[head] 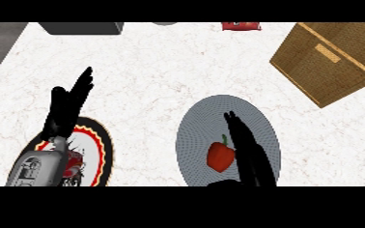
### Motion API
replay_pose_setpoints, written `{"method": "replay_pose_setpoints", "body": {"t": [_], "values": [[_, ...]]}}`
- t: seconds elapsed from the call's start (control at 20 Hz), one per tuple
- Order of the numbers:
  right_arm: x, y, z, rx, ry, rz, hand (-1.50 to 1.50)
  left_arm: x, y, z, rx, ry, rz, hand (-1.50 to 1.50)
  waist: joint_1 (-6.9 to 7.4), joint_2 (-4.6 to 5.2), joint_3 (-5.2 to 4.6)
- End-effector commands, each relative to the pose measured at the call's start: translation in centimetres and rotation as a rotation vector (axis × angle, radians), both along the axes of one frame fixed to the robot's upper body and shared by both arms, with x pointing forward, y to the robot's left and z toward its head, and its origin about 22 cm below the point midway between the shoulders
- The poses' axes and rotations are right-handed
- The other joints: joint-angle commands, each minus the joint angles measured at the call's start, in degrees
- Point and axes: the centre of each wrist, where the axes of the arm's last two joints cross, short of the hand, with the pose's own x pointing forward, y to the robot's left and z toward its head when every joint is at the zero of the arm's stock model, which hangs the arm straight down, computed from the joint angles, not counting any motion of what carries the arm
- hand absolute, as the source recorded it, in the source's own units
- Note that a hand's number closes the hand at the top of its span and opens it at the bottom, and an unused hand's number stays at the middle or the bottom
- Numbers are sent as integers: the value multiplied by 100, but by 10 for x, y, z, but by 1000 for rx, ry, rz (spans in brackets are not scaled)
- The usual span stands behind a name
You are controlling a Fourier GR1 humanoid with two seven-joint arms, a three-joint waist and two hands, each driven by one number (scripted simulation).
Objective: Pick the bell pepper from the placemat and place it in the basket
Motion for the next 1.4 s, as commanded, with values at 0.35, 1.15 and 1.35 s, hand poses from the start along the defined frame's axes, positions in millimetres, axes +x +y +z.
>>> {"method": "replay_pose_setpoints", "body": {"t": [0.35,1.15,1.35], "values": [[-6,10,-29,-84,-36,46,150,-4,3,-4,10,0,12,0,-1,-2,0],[69,-52,-2,-717,1,637,150,14,-5,1,1,-12,-28,0,138,25,-3],[75,-44,23,-724,-147,693,150,-6,4,-3,-2,-2,10,0,43,-10,0]]}}
